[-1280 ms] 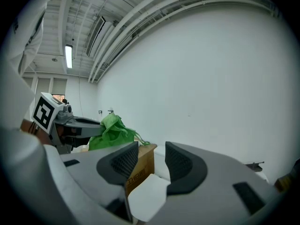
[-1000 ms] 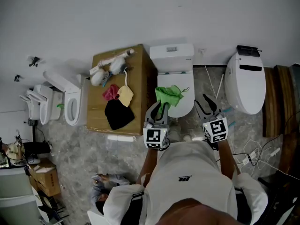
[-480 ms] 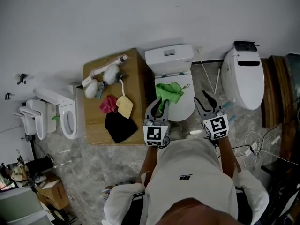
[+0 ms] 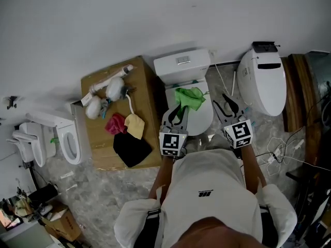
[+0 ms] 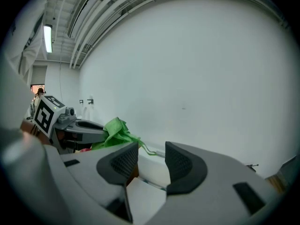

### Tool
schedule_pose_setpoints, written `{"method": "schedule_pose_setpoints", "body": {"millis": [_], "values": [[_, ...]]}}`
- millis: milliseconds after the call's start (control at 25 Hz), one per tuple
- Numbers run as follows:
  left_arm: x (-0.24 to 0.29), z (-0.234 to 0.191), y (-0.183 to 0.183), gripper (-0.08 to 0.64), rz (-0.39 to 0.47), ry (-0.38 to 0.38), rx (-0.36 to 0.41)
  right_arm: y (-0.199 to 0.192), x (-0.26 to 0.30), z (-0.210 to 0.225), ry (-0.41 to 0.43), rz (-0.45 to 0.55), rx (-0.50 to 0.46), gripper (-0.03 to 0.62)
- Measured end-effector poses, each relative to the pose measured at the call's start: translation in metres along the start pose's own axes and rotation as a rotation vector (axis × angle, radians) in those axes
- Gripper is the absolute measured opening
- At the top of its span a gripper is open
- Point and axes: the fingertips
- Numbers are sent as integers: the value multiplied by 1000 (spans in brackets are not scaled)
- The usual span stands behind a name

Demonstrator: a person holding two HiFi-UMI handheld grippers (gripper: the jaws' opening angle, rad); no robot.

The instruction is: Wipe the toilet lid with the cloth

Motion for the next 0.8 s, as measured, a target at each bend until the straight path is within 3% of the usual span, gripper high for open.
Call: {"method": "schedule_pose_setpoints", "body": {"millis": [360, 800], "values": [[59, 4, -23, 74, -56, -61, -30, -19, 34, 32, 5, -73, 10, 190], [147, 11, -64, 75, -152, 40, -80, -54, 89, 102, 149, -154, 45, 189]]}}
Point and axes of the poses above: the fingertips, and each gripper's own axes: x forward along the fingers, z to its right, y out of its top, and after that the axes turned 4 degrees about x, right-handed
